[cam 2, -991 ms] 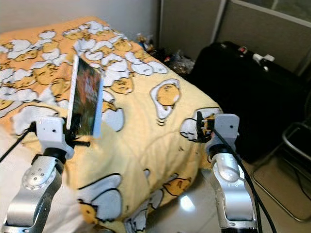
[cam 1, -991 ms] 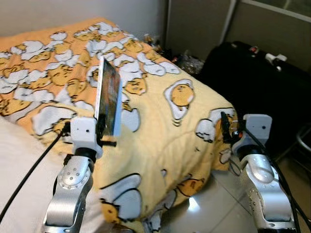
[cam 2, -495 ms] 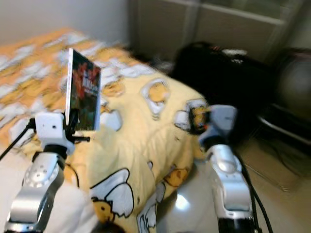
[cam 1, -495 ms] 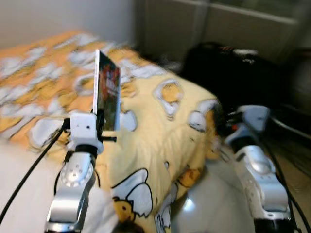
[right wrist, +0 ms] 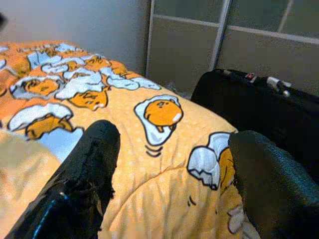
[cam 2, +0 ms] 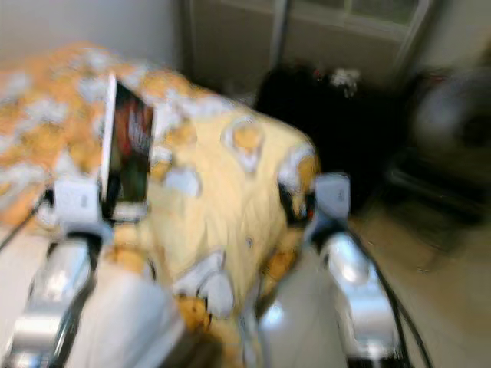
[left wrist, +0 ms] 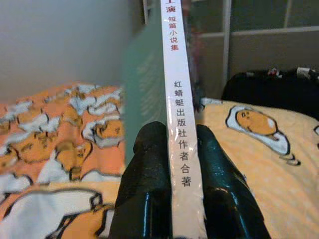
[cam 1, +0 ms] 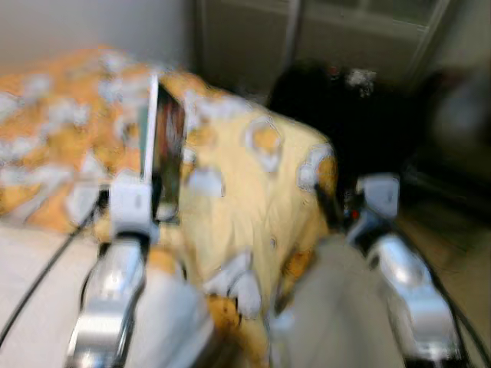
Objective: Clean up the room
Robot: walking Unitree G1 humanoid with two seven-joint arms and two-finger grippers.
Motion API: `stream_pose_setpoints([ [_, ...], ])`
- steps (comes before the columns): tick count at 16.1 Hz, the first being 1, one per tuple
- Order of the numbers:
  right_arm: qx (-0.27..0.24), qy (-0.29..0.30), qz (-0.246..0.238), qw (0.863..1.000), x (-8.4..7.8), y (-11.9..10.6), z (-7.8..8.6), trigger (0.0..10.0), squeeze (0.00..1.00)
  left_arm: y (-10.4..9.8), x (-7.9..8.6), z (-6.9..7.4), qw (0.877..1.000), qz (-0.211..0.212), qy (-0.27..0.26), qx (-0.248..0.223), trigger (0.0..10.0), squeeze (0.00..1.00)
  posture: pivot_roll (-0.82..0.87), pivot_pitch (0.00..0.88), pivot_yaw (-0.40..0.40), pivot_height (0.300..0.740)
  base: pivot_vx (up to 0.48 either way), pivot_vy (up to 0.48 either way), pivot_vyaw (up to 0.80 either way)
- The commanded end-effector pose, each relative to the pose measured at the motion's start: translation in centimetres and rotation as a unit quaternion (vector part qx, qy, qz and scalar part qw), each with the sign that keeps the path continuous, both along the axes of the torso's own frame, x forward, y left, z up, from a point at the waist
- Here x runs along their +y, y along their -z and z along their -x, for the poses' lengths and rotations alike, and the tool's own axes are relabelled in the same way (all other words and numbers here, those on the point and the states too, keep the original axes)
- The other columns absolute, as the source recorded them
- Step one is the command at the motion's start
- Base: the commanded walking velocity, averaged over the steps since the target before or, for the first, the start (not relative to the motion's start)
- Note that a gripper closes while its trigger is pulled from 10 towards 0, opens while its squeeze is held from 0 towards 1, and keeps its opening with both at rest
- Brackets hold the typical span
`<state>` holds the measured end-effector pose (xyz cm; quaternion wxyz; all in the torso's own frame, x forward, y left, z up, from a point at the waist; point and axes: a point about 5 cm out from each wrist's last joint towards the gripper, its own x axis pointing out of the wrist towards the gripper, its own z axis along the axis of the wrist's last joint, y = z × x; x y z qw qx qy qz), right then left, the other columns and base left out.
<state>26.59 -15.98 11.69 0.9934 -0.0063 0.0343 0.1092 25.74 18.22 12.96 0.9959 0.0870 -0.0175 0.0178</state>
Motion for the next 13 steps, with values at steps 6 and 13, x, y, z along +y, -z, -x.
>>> stream_pose_setpoints([
  [6, 0.018, 0.013, 0.003, 1.0, -0.37, 0.61, 0.11, 10.0, 0.0, -1.36, -0.43, 0.22, 0.999, 0.009, 0.01, -0.029, 10.0, 0.0, 0.06, 0.0, 0.006, 0.74, 0.0, 0.24, 0.23],
  [13, 0.023, 0.031, -0.005, 0.999, -0.98, 0.85, 0.28, 10.0, 0.0, -1.35, -0.86, 0.25, 0.999, -0.013, 0.022, -0.027, 10.0, 0.0, 0.06, 0.0, 0.019, 0.74, 0.0, -0.451, 0.0],
])
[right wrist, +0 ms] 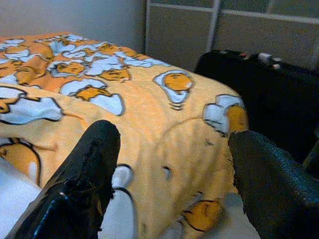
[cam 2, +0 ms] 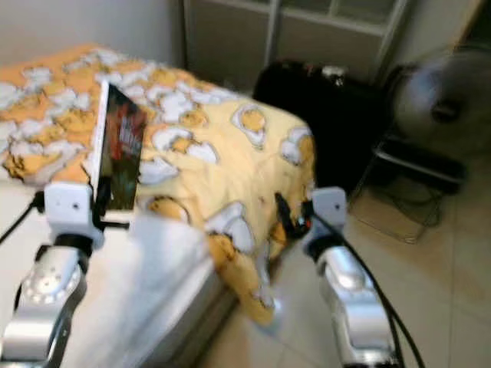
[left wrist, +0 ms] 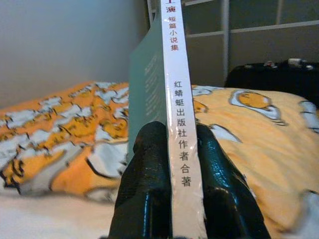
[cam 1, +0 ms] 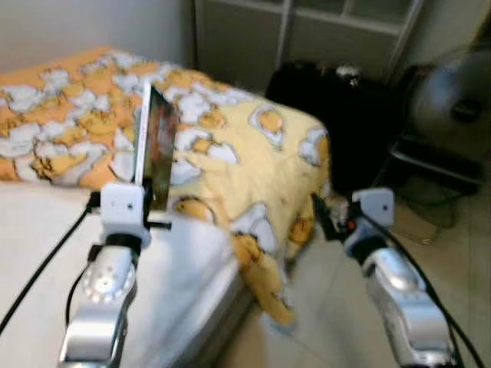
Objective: Clean up the room
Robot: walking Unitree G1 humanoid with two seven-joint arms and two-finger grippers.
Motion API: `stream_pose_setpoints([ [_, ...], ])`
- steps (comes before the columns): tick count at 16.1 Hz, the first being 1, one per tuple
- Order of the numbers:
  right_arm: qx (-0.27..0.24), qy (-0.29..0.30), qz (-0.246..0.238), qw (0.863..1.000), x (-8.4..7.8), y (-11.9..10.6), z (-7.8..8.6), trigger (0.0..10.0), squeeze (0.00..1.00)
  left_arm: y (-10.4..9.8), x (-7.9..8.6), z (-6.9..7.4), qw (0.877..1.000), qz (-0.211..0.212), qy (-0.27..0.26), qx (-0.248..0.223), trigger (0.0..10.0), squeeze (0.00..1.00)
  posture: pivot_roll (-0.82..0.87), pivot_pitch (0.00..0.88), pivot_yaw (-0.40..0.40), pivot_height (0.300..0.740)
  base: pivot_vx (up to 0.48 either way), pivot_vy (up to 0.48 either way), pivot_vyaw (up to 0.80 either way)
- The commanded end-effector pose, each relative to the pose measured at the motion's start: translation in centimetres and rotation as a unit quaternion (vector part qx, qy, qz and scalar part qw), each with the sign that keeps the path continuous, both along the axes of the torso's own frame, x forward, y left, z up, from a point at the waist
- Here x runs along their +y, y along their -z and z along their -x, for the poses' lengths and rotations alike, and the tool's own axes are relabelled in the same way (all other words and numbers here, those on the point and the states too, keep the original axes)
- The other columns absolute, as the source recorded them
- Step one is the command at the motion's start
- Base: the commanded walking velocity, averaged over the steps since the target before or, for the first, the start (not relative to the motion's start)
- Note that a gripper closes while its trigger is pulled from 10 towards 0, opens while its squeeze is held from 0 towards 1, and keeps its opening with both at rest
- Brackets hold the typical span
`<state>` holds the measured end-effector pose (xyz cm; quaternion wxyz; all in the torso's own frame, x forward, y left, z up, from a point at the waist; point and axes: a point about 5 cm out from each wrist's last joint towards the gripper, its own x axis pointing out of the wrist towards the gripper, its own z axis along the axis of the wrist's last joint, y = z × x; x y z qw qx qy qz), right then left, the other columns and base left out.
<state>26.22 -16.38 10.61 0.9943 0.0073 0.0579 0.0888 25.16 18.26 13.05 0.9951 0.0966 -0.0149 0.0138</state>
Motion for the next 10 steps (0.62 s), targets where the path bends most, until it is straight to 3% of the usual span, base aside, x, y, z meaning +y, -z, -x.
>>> stream_pose_setpoints([
  [1, 0.0, 0.011, 0.005, 1.0, -0.61, -0.15, -0.04, 10.0, 0.0, -1.26, -0.9, -0.36, 0.999, -0.004, 0.019, -0.029, 10.0, 0.0, 0.06, 0.0, 0.021, 0.74, 0.0, -0.48, 0.0],
  [4, 0.005, 0.018, 0.006, 1.0, -0.75, 0.1, 0.07, 10.0, 0.0, -1.25, -0.9, -0.26, 0.999, -0.01, 0.021, -0.028, 10.0, 0.0, 0.06, 0.0, 0.027, 0.74, 0.0, -0.459, 0.0],
  [5, 0.009, 0.024, 0.006, 1.0, -0.81, 0.2, 0.03, 10.0, 0.0, -0.99, -0.79, -0.38, 1.0, 0.007, 0.017, -0.015, 10.0, 0.0, 0.06, 0.0, 0.028, 0.74, 0.0, 0.0, 0.0],
  [10, 0.006, 0.031, 0.006, 0.999, -0.69, 0.17, 0.03, 10.0, 0.0, -0.65, 0.09, -0.59, 1.0, -0.015, -0.003, -0.005, 10.0, 0.0, 0.06, 0.0, 0.031, 0.74, 0.0, 0.0, 0.0],
])
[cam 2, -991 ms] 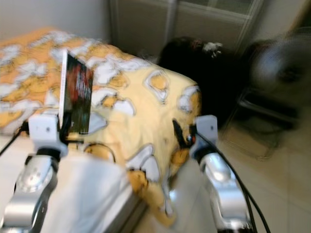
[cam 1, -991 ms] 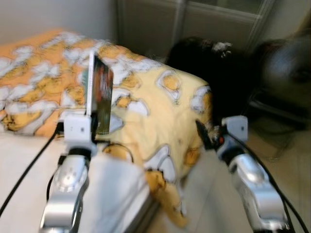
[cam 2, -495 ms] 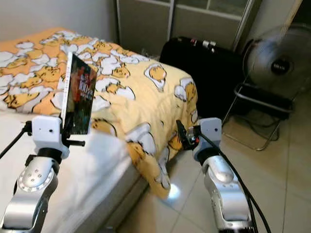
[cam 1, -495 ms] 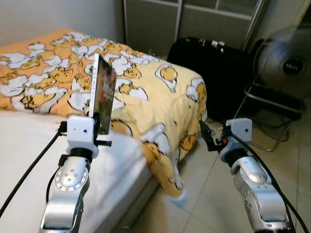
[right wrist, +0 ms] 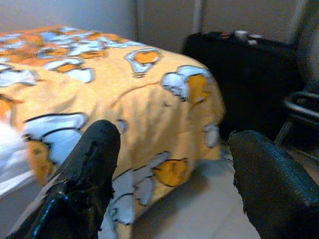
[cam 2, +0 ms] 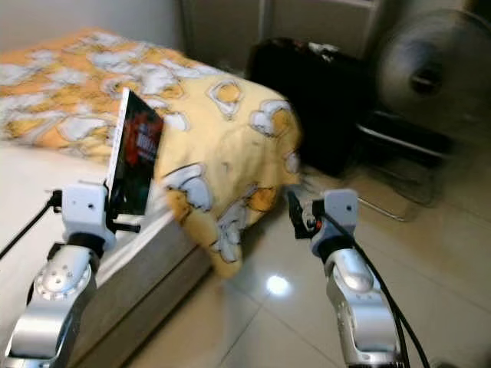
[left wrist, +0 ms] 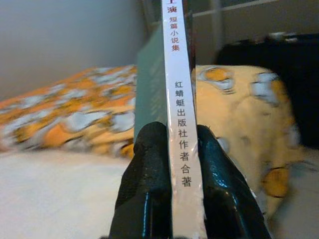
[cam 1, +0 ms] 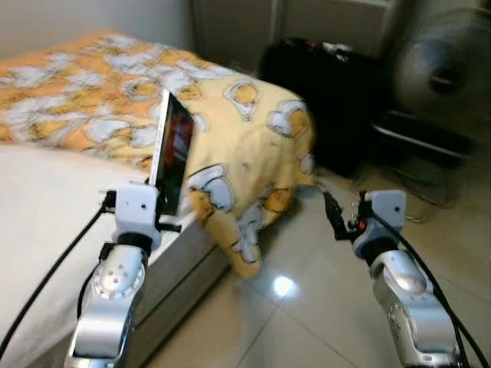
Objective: Clean up the room
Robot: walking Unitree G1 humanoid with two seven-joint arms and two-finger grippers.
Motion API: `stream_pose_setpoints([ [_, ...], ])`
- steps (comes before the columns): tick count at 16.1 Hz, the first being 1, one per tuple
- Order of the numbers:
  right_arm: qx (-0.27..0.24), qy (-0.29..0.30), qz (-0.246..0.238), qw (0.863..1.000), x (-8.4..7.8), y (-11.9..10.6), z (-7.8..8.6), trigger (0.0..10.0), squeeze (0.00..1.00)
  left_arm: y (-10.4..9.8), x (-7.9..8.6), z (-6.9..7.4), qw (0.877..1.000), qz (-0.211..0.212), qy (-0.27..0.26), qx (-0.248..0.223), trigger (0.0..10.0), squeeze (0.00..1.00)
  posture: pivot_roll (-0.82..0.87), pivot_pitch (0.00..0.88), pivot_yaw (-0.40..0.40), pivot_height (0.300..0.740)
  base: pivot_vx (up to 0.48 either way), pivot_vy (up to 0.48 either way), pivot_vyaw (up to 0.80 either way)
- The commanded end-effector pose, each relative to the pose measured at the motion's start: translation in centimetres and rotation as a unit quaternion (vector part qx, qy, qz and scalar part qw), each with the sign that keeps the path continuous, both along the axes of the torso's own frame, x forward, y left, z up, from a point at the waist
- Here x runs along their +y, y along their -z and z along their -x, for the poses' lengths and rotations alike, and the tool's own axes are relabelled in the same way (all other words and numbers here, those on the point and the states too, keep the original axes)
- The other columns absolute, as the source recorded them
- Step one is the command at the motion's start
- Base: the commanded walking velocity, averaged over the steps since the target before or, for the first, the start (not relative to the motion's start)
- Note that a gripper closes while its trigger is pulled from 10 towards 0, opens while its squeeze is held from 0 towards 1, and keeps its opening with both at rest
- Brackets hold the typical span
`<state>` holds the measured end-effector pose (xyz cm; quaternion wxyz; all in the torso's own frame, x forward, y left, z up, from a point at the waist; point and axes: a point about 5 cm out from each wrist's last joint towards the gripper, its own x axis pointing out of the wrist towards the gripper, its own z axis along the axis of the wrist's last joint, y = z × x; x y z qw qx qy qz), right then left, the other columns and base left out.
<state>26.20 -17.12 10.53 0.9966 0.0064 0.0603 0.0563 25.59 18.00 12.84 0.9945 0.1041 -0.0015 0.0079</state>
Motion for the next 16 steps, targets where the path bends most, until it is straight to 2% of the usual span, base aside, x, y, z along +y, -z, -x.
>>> stream_pose_setpoints([
  [1, 0.006, 0.001, 0.002, 1.0, 0.1, 0.2, 0.1, 10.0, 0.0, -0.9, 0.5, -0.2, 1.0, 0.001, -0.013, -0.019, 10.0, 0.0, 0.06, 0.0, 0.029, 0.74, 0.0, 0.0, 0.0],
  [7, 0.011, 0.004, 0.002, 1.0, -0.1, 0.2, -0.2, 10.0, 0.0, -0.9, 0.5, -0.1, 1.0, 0.009, -0.013, -0.021, 10.0, 0.0, 0.06, 0.0, 0.023, 0.74, 0.0, 0.0, 0.0],
  [8, 0.016, -0.011, 0.004, 1.0, 0.1, 0.3, -0.2, 10.0, 0.0, -0.9, 0.6, -0.1, 1.0, 0.008, -0.016, -0.02, 10.0, 0.0, 0.06, 0.0, 0.02, 0.74, 0.0, 0.0, 0.0],
  [10, 0.018, -0.04, 0.015, 0.999, 0.7, 0.3, -0.1, 10.0, 0.0, -0.7, 0.8, -0.1, 1.0, 0.005, -0.023, -0.015, 10.0, 0.0, 0.06, 0.0, 0.018, 0.74, 0.0, 0.0, 0.8],
  [16, 0.022, -0.063, 0.029, 0.997, 1.3, 0.4, -0.6, 10.0, 0.0, -0.6, 1.6, 0.0, 0.999, 0.023, -0.043, -0.015, 10.0, 0.0, 0.07, 0.0, 0.007, 0.74, 0.042, 0.0, 0.8],
])
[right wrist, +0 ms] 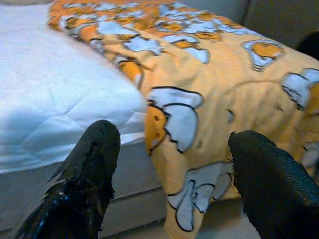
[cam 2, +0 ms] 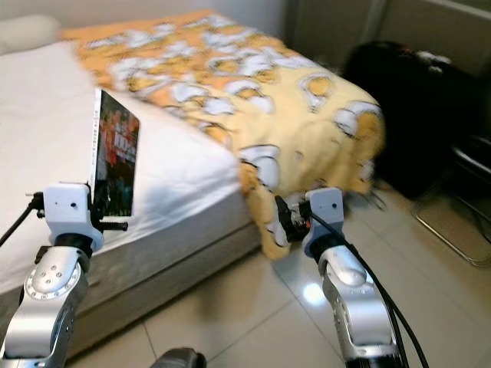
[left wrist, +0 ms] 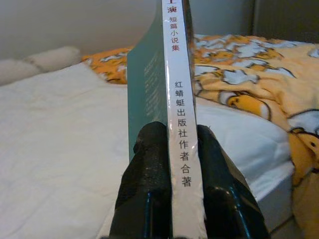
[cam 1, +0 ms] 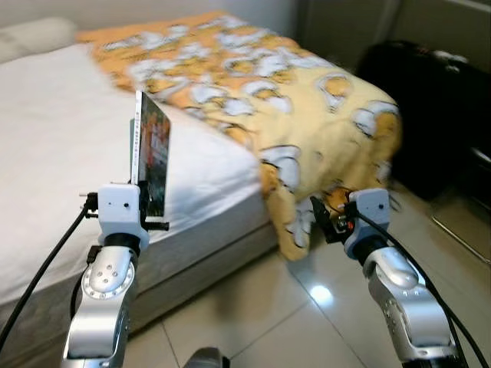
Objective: Clean up the room
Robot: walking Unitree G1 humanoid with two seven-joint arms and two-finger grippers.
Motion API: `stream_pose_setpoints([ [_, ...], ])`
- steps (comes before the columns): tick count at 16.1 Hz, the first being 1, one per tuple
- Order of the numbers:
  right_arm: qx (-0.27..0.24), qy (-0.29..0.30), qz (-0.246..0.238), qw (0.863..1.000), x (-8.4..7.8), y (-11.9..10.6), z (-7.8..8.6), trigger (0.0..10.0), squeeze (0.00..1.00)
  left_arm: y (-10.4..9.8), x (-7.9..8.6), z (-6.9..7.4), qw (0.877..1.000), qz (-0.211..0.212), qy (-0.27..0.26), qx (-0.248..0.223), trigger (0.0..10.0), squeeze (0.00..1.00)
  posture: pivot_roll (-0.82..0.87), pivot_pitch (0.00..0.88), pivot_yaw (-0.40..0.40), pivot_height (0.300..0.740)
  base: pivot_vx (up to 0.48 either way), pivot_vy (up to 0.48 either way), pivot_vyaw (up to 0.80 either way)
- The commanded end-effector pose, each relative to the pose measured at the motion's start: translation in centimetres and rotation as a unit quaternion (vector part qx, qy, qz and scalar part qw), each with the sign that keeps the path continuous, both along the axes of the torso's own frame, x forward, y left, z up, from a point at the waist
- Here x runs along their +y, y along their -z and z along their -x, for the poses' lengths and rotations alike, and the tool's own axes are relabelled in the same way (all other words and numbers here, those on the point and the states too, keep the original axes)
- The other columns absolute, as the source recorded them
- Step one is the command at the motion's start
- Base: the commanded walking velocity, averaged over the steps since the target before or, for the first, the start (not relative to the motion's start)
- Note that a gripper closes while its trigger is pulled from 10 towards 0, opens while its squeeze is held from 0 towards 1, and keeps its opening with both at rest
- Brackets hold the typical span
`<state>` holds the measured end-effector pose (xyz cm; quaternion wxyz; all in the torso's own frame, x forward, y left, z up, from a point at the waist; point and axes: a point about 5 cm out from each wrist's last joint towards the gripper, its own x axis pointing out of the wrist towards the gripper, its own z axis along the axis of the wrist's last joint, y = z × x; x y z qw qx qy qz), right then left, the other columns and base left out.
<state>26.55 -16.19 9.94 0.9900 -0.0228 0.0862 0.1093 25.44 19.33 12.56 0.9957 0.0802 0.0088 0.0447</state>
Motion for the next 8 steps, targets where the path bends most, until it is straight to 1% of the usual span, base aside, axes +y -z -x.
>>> stream_pose_setpoints([
  [1, -0.002, -0.018, 0.0, 1.0, 0.6, -0.3, -0.3, 10.0, 0.0, -0.8, 0.3, -0.2, 1.0, -0.002, -0.007, -0.021, 10.0, 0.0, 0.07, 0.0, 0.006, 0.74, 0.259, 0.0, 0.8],
  [5, 0.005, -0.053, 0.01, 0.999, 1.6, 0.1, -0.1, 10.0, 0.0, -0.7, 0.5, -0.2, 1.0, 0.001, -0.011, -0.019, 10.0, 0.0, 0.08, 0.0, 0.003, 0.74, 0.269, 0.0, 0.8],
  [8, 0.004, -0.06, 0.012, 0.998, 2.1, 0.2, -0.1, 10.0, 0.0, -0.2, 0.6, 0.1, 1.0, 0.004, -0.011, -0.014, 10.0, 0.0, 0.08, 0.0, 0.0, 0.74, 0.309, 0.0, 0.8],
])
